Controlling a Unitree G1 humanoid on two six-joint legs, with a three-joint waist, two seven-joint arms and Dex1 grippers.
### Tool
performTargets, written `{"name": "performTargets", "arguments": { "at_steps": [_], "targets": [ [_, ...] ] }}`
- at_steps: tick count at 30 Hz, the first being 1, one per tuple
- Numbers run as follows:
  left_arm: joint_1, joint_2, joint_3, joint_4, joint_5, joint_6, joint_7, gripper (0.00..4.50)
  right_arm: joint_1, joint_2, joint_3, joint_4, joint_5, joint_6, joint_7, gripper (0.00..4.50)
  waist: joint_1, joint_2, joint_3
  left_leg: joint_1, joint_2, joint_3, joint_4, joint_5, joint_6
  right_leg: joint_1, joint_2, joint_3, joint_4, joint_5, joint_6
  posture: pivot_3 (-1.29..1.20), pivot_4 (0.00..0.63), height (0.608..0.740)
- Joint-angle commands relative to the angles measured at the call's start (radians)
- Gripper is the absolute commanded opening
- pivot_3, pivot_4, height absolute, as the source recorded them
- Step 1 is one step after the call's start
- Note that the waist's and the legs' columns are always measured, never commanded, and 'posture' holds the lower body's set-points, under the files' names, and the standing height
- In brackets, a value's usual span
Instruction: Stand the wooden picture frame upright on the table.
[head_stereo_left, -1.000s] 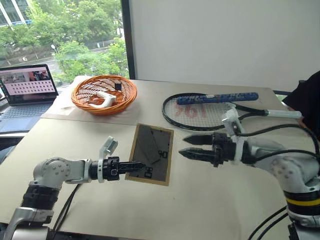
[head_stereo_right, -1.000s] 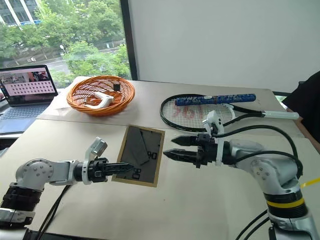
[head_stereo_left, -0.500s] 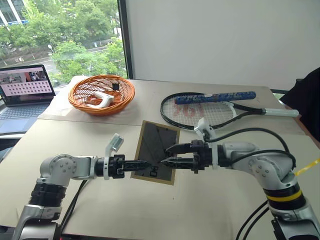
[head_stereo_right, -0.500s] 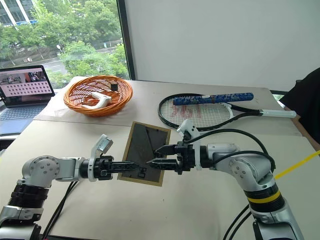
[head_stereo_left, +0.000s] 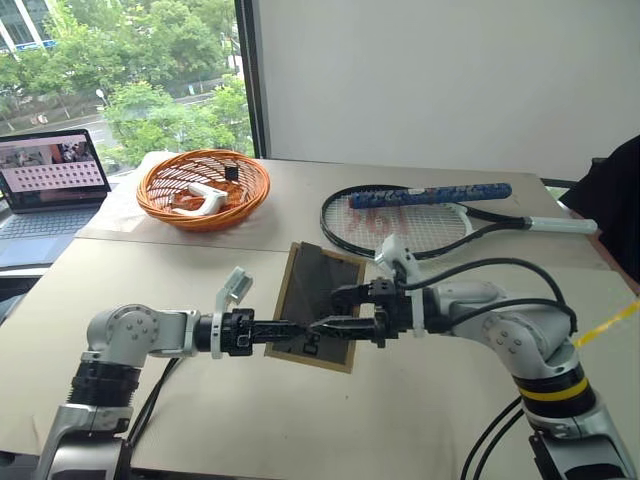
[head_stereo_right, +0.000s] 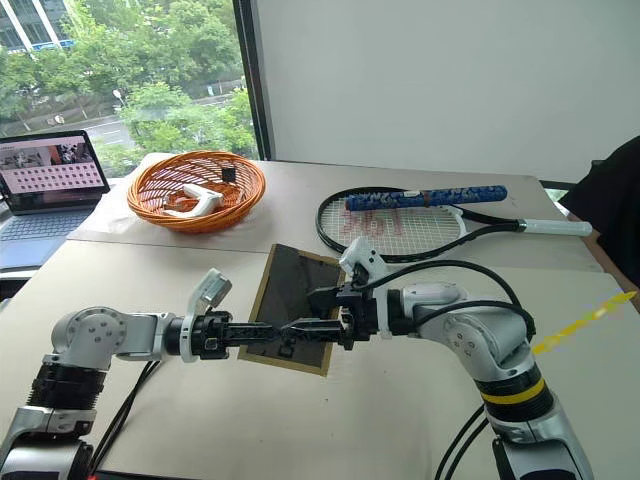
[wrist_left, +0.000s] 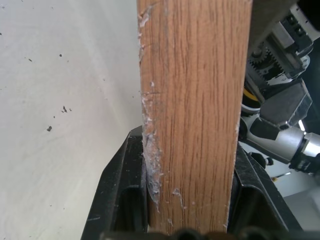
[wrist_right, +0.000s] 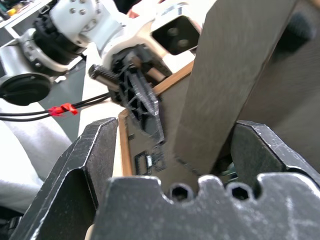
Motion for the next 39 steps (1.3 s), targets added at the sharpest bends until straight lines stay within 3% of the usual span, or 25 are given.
{"name": "performTargets", "arguments": {
  "at_steps": [1,4,11,16,18,23,26,28,31,34,39],
  "targets": [
    [-0.07,-0.009,0.088,0.113,-0.072,0.113,-0.01,1.19,0.017,-0.045,-0.002,-0.058,-0.038,-0.082,0.069,3.87,-0.001,0.0,0.0,0.0,0.0,0.0,0.0,0.0,0.0,0.0,0.0,0.0,0.0,0.0,0.0,0.0,0.15,0.703],
    [-0.098,0.009,0.084,0.211,-0.116,0.154,-0.017,1.19,0.019,-0.044,-0.037,-0.061,-0.023,-0.108,0.083,3.87,-0.001,0.0,0.0,0.0,0.0,-0.001,0.001,0.0,0.0,0.0,0.0,-0.001,0.002,0.0,0.0,0.0,0.15,0.703],
    [-0.106,0.035,0.018,0.251,-0.185,0.154,-0.005,1.19,0.04,-0.066,-0.042,-0.016,-0.091,-0.174,0.086,3.87,-0.005,0.0,0.0,0.0,0.0,-0.002,0.001,0.0,0.0,-0.001,0.0,-0.002,0.005,-0.001,-0.001,0.0,0.15,0.703],
    [-0.109,0.087,-0.033,0.292,-0.264,0.154,-0.008,1.19,0.054,-0.177,-0.136,0.062,-0.172,-0.278,0.121,3.87,-0.003,0.0,0.0,0.0,0.0,-0.002,0.001,0.0,0.0,0.0,0.0,-0.002,0.005,-0.001,-0.001,0.0,0.15,0.703],
    [-0.111,0.114,-0.058,0.31,-0.293,0.154,-0.008,1.19,0.06,-0.199,-0.176,0.086,-0.227,-0.387,0.141,3.87,-0.003,0.0,0.0,0.0,0.0,-0.002,0.001,0.0,0.0,-0.001,0.0,-0.002,0.005,-0.001,-0.002,0.0,0.15,0.703],
    [-0.14,0.167,-0.155,0.378,-0.391,0.154,-0.006,1.19,0.101,-0.214,-0.101,0.236,-0.635,-1.007,0.095,3.87,-0.006,0.0,0.0,0.0,0.0,-0.002,0.001,0.0,0.0,-0.001,0.0,-0.003,0.005,-0.003,-0.001,0.0,0.15,0.703],
    [-0.171,0.186,-0.219,0.412,-0.439,0.154,-0.005,1.19,0.111,-0.196,-0.052,0.327,-0.902,-1.415,-0.048,3.87,-0.005,0.0,0.0,0.0,0.0,-0.002,0.001,0.0,0.0,-0.001,0.0,-0.003,0.005,-0.005,0.003,0.0,0.15,0.703],
    [-0.188,0.192,-0.251,0.429,-0.462,0.154,-0.002,1.19,0.105,-0.175,-0.027,0.361,-1.035,-1.575,-0.141,3.87,-0.006,0.001,0.001,0.0,0.0,-0.002,0.0,0.0,0.0,-0.002,0.0,-0.003,0.005,-0.005,0.003,0.0,0.15,0.703],
    [-0.208,0.198,-0.294,0.443,-0.501,0.154,0.005,1.19,0.108,-0.124,0.025,0.391,-1.198,-1.702,-0.258,3.87,-0.005,0.001,0.001,0.0,0.0,-0.002,0.0,0.001,-0.001,-0.002,0.0,-0.003,0.008,-0.006,0.001,0.0,0.15,0.703],
    [-0.211,0.21,-0.332,0.431,-0.545,0.154,0.01,1.19,0.09,-0.074,0.038,0.413,-1.266,-1.75,-0.336,3.87,-0.003,0.001,0.001,0.0,0.0,-0.002,0.0,0.002,-0.002,-0.003,0.0,-0.004,0.011,-0.004,-0.003,0.0,0.15,0.703],
    [-0.214,0.222,-0.369,0.424,-0.591,0.154,0.027,1.19,0.039,-0.019,0.067,0.468,-1.271,-1.77,-0.374,3.87,-0.002,0.001,0.001,0.001,0.0,-0.003,0.003,0.002,-0.003,-0.001,0.0,-0.004,0.013,-0.004,-0.003,0.0,0.15,0.703]
  ]
}}
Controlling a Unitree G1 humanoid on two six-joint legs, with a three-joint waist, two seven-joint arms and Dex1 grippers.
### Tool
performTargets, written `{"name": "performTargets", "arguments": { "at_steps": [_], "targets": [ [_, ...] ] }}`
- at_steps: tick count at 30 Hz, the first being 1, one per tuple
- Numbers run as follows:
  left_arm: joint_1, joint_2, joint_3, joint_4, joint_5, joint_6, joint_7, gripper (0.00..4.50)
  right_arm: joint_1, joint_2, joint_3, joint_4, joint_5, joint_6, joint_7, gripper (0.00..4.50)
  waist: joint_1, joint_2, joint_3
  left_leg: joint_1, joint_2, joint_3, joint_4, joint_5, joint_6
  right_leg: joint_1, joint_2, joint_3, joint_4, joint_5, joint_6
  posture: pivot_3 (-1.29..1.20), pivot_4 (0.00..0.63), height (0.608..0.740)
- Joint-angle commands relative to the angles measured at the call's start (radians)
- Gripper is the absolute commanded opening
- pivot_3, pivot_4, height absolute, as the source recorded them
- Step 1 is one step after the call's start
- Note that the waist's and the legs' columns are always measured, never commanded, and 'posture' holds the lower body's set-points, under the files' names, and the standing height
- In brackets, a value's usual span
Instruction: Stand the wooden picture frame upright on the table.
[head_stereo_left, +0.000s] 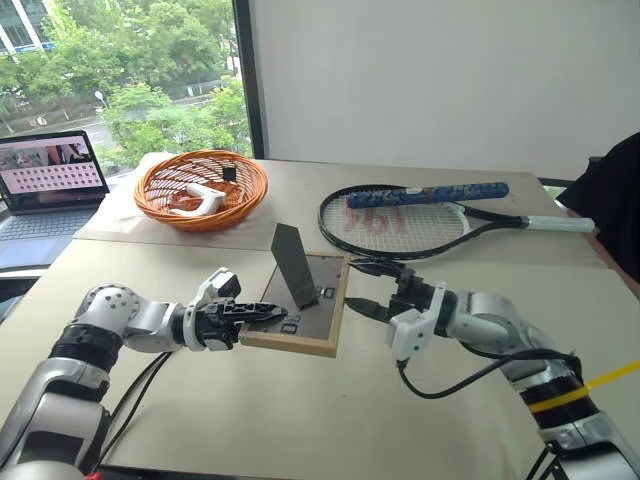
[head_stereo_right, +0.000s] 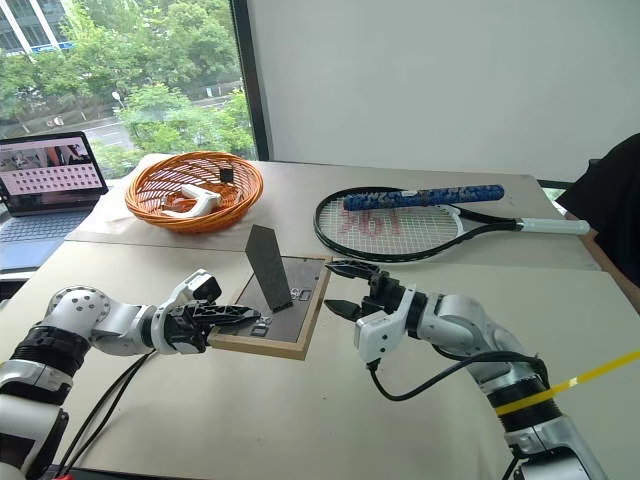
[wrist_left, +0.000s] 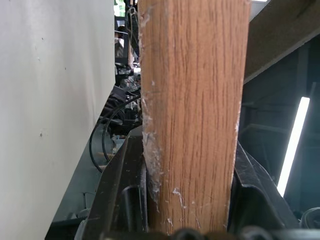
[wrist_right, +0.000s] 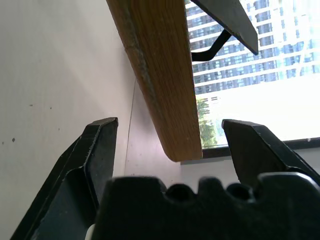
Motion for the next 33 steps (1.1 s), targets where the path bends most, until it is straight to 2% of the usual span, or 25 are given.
{"name": "performTargets", "arguments": {
  "at_steps": [1,3,8,9,11,14,17,19,20,22,23,25,27,29,31,33],
  "targets": [
    [-0.024,0.018,-0.009,-0.025,-0.069,0.003,0.0,1.19,-0.034,0.014,0.0,0.018,0.019,-0.032,-0.033,3.63,0.001,0.0,0.0,0.0,0.0,-0.001,0.0,0.0,0.0,0.001,0.0,-0.001,0.0,0.0,0.0,0.0,0.15,0.703],
    [-0.023,0.022,-0.016,-0.031,-0.081,0.003,0.008,1.19,-0.04,0.017,0.008,0.029,0.033,-0.043,-0.028,3.25,0.003,0.0,0.0,0.0,0.0,-0.001,0.001,0.0,0.0,0.002,0.0,-0.002,0.0,0.0,0.0,0.0,0.15,0.703],
    [0.023,0.02,0.05,-0.106,-0.03,0.003,0.043,1.19,-0.038,0.016,0.012,0.041,0.066,-0.053,-0.021,1.56,0.003,0.0,0.0,0.0,0.0,-0.002,0.001,0.0,0.0,0.002,0.0,-0.002,0.0,0.0,0.0,0.0,0.15,0.703],
    [0.034,0.018,0.067,-0.124,-0.016,0.003,0.051,1.19,-0.038,0.015,0.012,0.043,0.069,-0.055,-0.022,1.4,0.002,0.0,0.0,0.0,0.0,-0.002,0.001,0.0,0.0,0.002,0.0,-0.002,0.0,0.0,0.0,0.0,0.15,0.703],
    [0.057,0.007,0.111,-0.164,0.025,0.002,0.063,1.19,-0.039,0.014,0.011,0.045,0.075,-0.057,-0.02,1.39,0.0,0.0,0.0,0.001,0.0,-0.002,0.001,0.0,0.0,0.002,0.0,-0.003,0.0,0.0,0.0,0.0,0.15,0.703],
    [0.134,0.009,0.196,-0.317,0.135,-0.091,0.024,1.19,-0.038,0.017,0.011,0.047,0.126,-0.042,0.005,1.39,0.0,0.0,0.0,0.001,0.0,-0.002,0.001,0.0,0.0,0.003,0.0,-0.003,0.001,0.0,-0.001,0.0,0.15,0.703],
    [0.177,0.034,0.263,-0.352,0.22,-0.15,-0.019,1.19,-0.038,0.022,0.006,0.058,0.176,-0.016,0.04,1.39,0.002,0.0,0.0,0.001,0.0,-0.002,0.001,0.0,0.0,0.003,0.0,-0.003,0.001,0.0,-0.001,0.0,0.15,0.703],
    [0.211,0.076,0.291,-0.387,0.306,-0.203,-0.061,2.19,-0.041,0.027,0.0,0.074,0.211,0.002,0.067,1.39,0.002,-0.001,0.0,0.001,0.0,-0.002,0.001,0.001,-0.001,0.003,0.0,-0.003,0.001,0.0,-0.001,0.0,0.15,0.703],
    [0.227,0.099,0.31,-0.397,0.336,-0.221,-0.091,2.46,-0.045,0.03,-0.003,0.082,0.231,0.013,0.083,1.39,0.002,-0.002,0.001,0.001,0.0,-0.002,0.001,0.001,-0.001,0.003,0.0,-0.003,0.001,0.0,-0.001,0.0,0.15,0.703],
    [0.247,0.129,0.354,-0.396,0.382,-0.26,-0.119,3.41,-0.053,0.034,-0.007,0.099,0.272,0.034,0.11,1.29,-0.002,-0.002,0.001,0.001,0.0,-0.003,0.001,0.002,-0.001,0.003,0.0,-0.003,0.001,0.0,-0.001,0.0,0.15,0.703],
    [0.26,0.143,0.378,-0.404,0.409,-0.29,-0.136,3.63,-0.058,0.037,-0.009,0.106,0.295,0.047,0.124,1.28,-0.001,-0.002,0.001,0.001,0.0,-0.003,0.001,0.002,-0.001,0.003,0.0,-0.003,0.001,0.0,-0.001,0.0,0.15,0.703],
    [0.287,0.167,0.432,-0.433,0.436,-0.319,-0.161,4.39,-0.066,0.049,-0.017,0.115,0.359,0.098,0.154,1.26,0.001,-0.002,0.001,0.002,0.0,-0.003,0.0,0.002,-0.001,0.003,0.0,-0.003,0.001,0.0,-0.001,0.0,0.15,0.703],
    [0.323,0.18,0.494,-0.481,0.46,-0.362,-0.176,4.5,-0.071,0.067,-0.027,0.118,0.446,0.187,0.196,1.25,0.001,-0.002,0.002,0.002,0.0,-0.003,0.0,0.001,-0.001,0.003,0.0,-0.003,0.001,0.0,-0.001,0.0,0.15,0.703],
    [0.403,0.187,0.573,-0.591,0.538,-0.506,-0.219,4.5,-0.079,0.099,-0.052,0.107,0.579,0.363,0.252,1.22,0.001,-0.002,0.002,0.002,0.0,-0.003,0.0,0.001,-0.001,0.003,0.0,-0.003,0.001,0.0,-0.001,0.0,0.15,0.703],
    [0.487,0.183,0.629,-0.684,0.594,-0.595,-0.24,4.5,-0.095,0.132,-0.083,0.089,0.73,0.608,0.299,1.21,0.001,-0.002,0.002,0.001,0.0,-0.003,0.0,0.002,-0.001,0.003,0.0,-0.004,0.001,0.0,-0.001,0.0,0.15,0.703],
    [0.534,0.18,0.655,-0.722,0.577,-0.573,-0.251,4.5,-0.11,0.151,-0.115,0.069,0.871,0.861,0.329,1.21,0.002,-0.002,0.002,0.002,0.001,-0.003,0.0,0.002,-0.001,0.003,0.0,-0.004,0.001,0.0,-0.002,0.0,0.15,0.703]
  ]
}}
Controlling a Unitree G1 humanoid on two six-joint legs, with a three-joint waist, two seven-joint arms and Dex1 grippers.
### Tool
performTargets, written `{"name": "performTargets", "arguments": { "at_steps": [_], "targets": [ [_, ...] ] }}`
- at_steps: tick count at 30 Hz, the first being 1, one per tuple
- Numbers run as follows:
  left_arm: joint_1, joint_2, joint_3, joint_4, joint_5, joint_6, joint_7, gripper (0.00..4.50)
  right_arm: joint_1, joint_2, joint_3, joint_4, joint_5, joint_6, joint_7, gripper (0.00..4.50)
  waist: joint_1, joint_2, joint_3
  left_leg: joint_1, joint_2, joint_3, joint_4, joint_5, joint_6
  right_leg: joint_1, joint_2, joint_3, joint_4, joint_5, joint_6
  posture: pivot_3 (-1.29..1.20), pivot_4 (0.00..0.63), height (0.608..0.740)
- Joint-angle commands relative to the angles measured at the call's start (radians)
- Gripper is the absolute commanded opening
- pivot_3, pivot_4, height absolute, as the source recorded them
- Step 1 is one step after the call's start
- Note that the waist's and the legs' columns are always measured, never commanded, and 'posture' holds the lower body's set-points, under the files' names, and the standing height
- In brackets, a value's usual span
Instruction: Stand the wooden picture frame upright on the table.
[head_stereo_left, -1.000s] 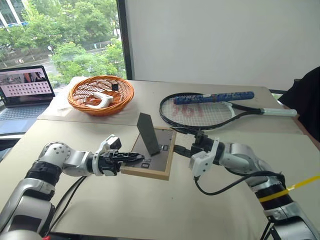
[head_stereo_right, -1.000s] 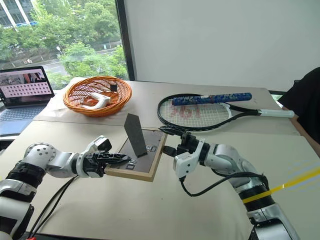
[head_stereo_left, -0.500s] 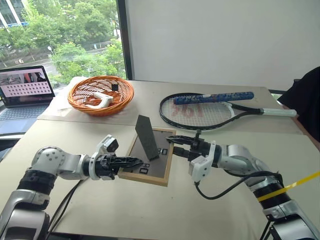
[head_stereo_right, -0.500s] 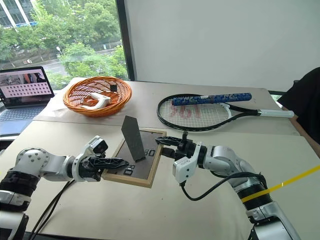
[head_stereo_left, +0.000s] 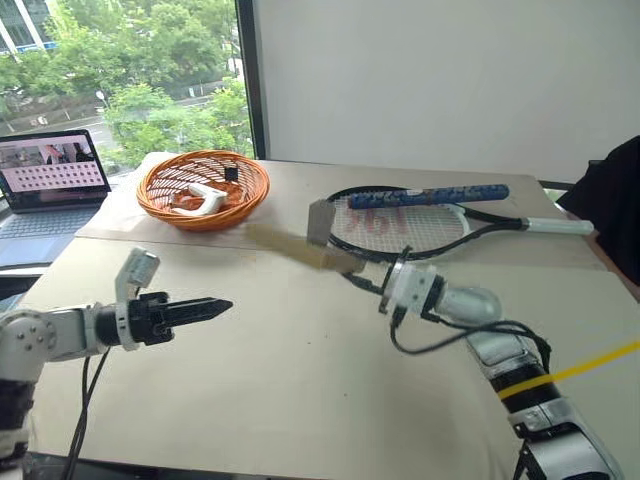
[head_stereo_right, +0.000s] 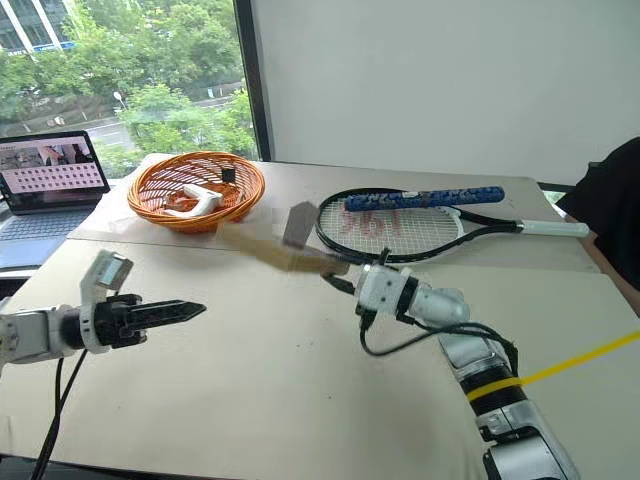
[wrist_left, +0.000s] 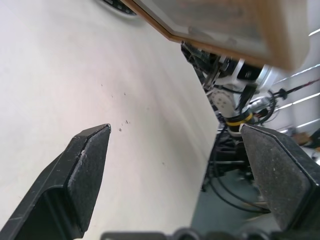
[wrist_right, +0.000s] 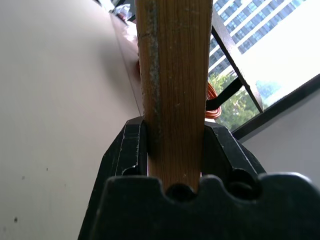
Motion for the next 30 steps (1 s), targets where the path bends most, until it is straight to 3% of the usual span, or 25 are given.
{"name": "performTargets", "arguments": {
  "at_steps": [1,6,14,30],
  "targets": [
    [0.062,0.007,0.083,-0.103,0.002,-0.028,-0.026,4.5,-0.039,0.027,-0.085,-0.066,0.269,0.421,0.053,1.2,0.0,0.0,0.0,0.0,0.0,0.0,0.0,0.0,0.0,0.0,0.0,0.0,0.0,0.0,0.0,0.0,0.15,0.703],
    [0.104,-0.038,0.083,-0.149,0.036,-0.044,0.022,4.5,-0.043,0.04,-0.119,-0.056,0.389,0.727,0.086,1.2,0.004,0.0,0.0,0.0,0.0,0.0,0.0,0.0,0.0,-0.001,0.0,0.0,0.001,-0.001,-0.001,0.0,0.15,0.703],
    [0.133,-0.061,0.072,-0.162,0.082,-0.068,0.011,4.5,-0.017,0.122,-0.169,0.091,0.445,0.842,0.145,1.2,-0.002,0.0,0.0,0.0,0.0,0.0,-0.001,0.0,0.0,-0.002,0.0,0.0,0.001,-0.001,-0.001,0.0,0.15,0.703],
    [0.08,-0.078,-0.003,-0.108,0.174,-0.105,-0.051,4.5,0.11,0.16,-0.081,0.072,0.276,0.716,0.181,1.2,-0.007,0.0,0.0,0.001,0.0,0.0,-0.001,0.0,0.0,-0.001,0.0,0.0,0.001,-0.001,-0.001,0.0,0.15,0.703]
  ]
}}
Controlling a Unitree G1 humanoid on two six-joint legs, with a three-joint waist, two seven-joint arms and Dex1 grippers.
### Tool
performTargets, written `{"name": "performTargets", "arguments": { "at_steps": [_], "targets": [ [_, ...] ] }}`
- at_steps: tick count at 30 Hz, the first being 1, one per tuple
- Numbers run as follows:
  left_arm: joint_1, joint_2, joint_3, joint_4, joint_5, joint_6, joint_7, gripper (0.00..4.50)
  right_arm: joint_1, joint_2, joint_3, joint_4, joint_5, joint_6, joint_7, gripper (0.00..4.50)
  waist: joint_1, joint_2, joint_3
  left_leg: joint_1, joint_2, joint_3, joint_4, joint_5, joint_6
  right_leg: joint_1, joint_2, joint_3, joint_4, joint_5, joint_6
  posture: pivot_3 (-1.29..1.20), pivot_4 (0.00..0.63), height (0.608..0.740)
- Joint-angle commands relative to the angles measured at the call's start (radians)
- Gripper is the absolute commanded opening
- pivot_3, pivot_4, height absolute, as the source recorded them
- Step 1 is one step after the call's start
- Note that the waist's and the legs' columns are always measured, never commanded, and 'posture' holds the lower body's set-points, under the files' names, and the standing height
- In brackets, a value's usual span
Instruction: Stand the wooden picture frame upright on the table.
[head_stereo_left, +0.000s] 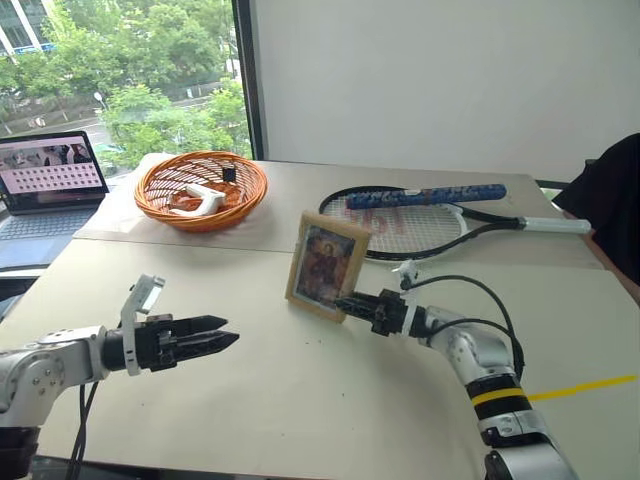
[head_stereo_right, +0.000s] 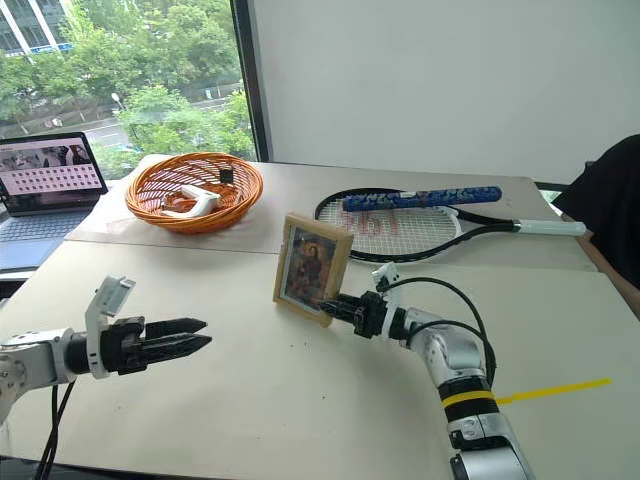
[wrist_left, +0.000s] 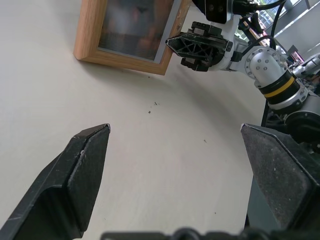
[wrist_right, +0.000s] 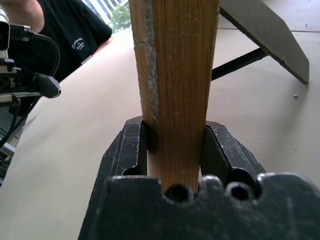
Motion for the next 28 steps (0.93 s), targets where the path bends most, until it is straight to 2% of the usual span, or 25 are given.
{"name": "performTargets", "arguments": {
  "at_steps": [1,3,4,10,12,15,17,22,25,28],
  "targets": [
    [-0.031,0.004,-0.004,0.011,0.021,-0.026,-0.027,4.5,0.022,-0.004,0.028,-0.003,-0.058,-0.022,-0.01,1.2,-0.001,0.0,0.0,0.0,0.0,0.0,0.0,0.0,0.0,0.0,0.0,0.0,0.0,0.0,0.0,0.0,0.15,0.703],
    [-0.041,0.002,-0.011,0.018,0.031,-0.03,-0.034,4.5,0.028,-0.008,0.024,-0.024,-0.059,-0.021,-0.009,2.19,-0.001,0.0,0.0,0.0,0.0,0.0,0.0,0.0,0.0,0.0,0.0,0.0,0.0,0.0,0.0,0.0,0.15,0.703],
    [-0.046,0.0,-0.013,0.021,0.037,-0.032,-0.038,4.5,0.031,-0.012,0.02,-0.037,-0.056,-0.014,-0.008,2.34,0.001,0.0,0.0,0.0,0.0,0.0,0.0,0.0,0.0,0.001,0.0,0.0,0.0,0.0,0.0,0.0,0.15,0.703],
    [-0.052,-0.003,-0.02,0.029,0.068,-0.062,-0.048,4.5,0.073,-0.067,-0.053,-0.127,-0.007,0.055,-0.017,4.39,0.006,0.0,0.0,0.0,0.0,0.0,0.0,0.0,0.0,0.0,0.0,0.0,0.0,0.0,0.0,0.0,0.15,0.703],
    [-0.034,-0.011,-0.02,0.015,0.134,-0.135,-0.024,4.5,0.142,-0.117,-0.129,-0.225,0.044,0.116,-0.039,4.45,0.012,0.0,0.0,0.0,0.0,0.0,0.0,0.0,0.0,0.001,0.0,0.0,-0.001,0.0,0.0,0.0,0.15,0.703],
    [-0.01,-0.145,0.039,0.002,0.215,-0.318,0.104,4.5,0.298,-0.181,-0.218,-0.437,0.109,0.143,-0.05,4.45,0.032,0.001,-0.001,-0.001,0.0,0.001,-0.002,-0.001,0.001,0.001,-0.001,0.0,-0.004,-0.001,0.0,0.0,0.15,0.703],
    [0.006,-0.192,0.024,-0.011,0.297,-0.372,0.2,4.5,0.381,-0.21,-0.222,-0.546,0.076,0.07,-0.048,4.45,0.032,0.001,-0.001,-0.001,0.0,0.001,-0.003,-0.001,0.001,0.0,0.0,0.0,-0.003,-0.001,0.0,0.0,0.15,0.703],
    [0.051,-0.249,-0.059,-0.008,0.49,-0.533,0.295,4.5,0.541,-0.303,-0.223,-0.713,-0.085,-0.1,-0.075,4.45,0.014,0.001,-0.001,0.0,0.0,0.001,0.0,-0.001,0.001,0.001,0.0,0.001,-0.003,-0.001,0.001,0.0,0.15,0.703],
    [0.075,-0.264,-0.101,-0.03,0.521,-0.552,0.295,4.5,0.57,-0.287,-0.292,-0.754,-0.065,-0.073,-0.165,4.45,0.01,0.001,-0.001,0.0,0.0,0.001,0.001,-0.001,0.001,0.002,0.0,0.001,-0.003,-0.003,0.004,0.0,0.15,0.703],
    [0.061,-0.282,-0.106,-0.013,0.502,-0.545,0.281,4.5,0.576,-0.277,-0.302,-0.761,-0.055,-0.061,-0.198,4.45,0.009,0.001,-0.001,0.0,0.0,0.0,0.002,-0.001,0.001,0.002,0.0,0.001,-0.003,-0.002,0.005,0.0,0.15,0.703]
  ]
}}
